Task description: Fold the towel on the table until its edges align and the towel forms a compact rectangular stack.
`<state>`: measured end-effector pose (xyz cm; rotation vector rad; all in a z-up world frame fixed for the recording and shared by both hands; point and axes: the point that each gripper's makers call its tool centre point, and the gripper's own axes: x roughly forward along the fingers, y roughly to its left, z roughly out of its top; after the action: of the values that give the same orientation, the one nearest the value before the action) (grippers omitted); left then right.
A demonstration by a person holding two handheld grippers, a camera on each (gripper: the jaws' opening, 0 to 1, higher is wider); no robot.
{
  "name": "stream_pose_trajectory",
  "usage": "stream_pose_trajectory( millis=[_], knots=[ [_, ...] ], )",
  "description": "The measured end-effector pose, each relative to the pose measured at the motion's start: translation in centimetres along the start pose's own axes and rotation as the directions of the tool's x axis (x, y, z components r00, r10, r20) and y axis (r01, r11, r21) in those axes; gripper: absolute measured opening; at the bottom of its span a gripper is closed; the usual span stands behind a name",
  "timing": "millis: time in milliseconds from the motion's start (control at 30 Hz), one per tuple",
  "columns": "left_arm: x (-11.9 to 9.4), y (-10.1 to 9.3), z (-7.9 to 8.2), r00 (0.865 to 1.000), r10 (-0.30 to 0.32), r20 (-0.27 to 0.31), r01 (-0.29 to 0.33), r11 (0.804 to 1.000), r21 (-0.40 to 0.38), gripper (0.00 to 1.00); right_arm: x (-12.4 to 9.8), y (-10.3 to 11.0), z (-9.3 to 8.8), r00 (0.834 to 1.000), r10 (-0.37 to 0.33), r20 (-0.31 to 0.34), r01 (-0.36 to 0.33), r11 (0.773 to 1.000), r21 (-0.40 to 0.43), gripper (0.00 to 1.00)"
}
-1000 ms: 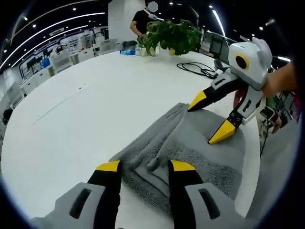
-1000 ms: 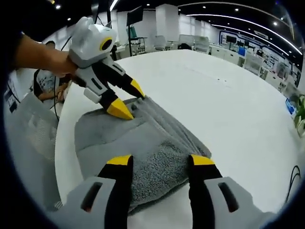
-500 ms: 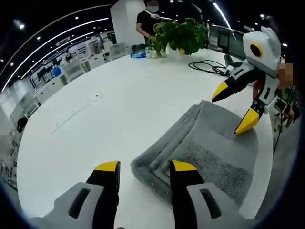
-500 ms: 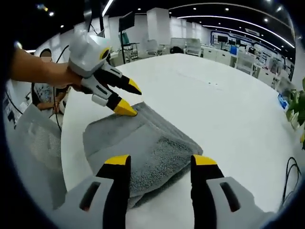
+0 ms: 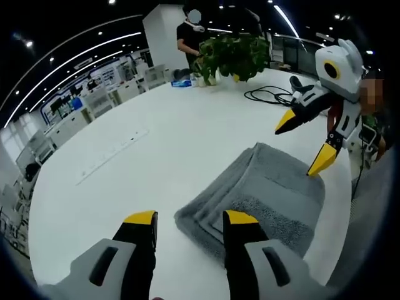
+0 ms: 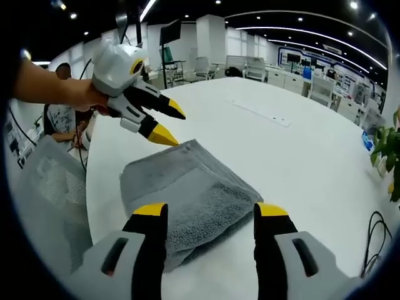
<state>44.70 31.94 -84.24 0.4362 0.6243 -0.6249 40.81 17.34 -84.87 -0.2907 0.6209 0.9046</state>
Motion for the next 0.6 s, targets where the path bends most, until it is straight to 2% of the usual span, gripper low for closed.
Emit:
stream_pose_trajectory(
  millis=[100,367,600],
  knots=[
    [-0.4,-0.5,-0.3,1.0,-0.013,-0.006,0.013,1.0,0.01,0.48,-0.2,0.4,0.0,1.0,0.005,0.008,-0.005,1.0,-0.011,0.6],
    [-1.2,-2.5,0.0,0.998,-0.066,0.017,0.066,0.998,0.022,0.57,-1.2,1.6,-0.1,1.0,-0.002,0.019,0.002,1.0,-0.021,0.7],
    [-1.4,-5.8,-1.5,0.987,-0.163,-0.014,0.163,0.985,0.062,0.65,-1.5,2.0,-1.3,1.0,-0.009,0.007,0.009,1.0,0.002,0.73]
  ],
)
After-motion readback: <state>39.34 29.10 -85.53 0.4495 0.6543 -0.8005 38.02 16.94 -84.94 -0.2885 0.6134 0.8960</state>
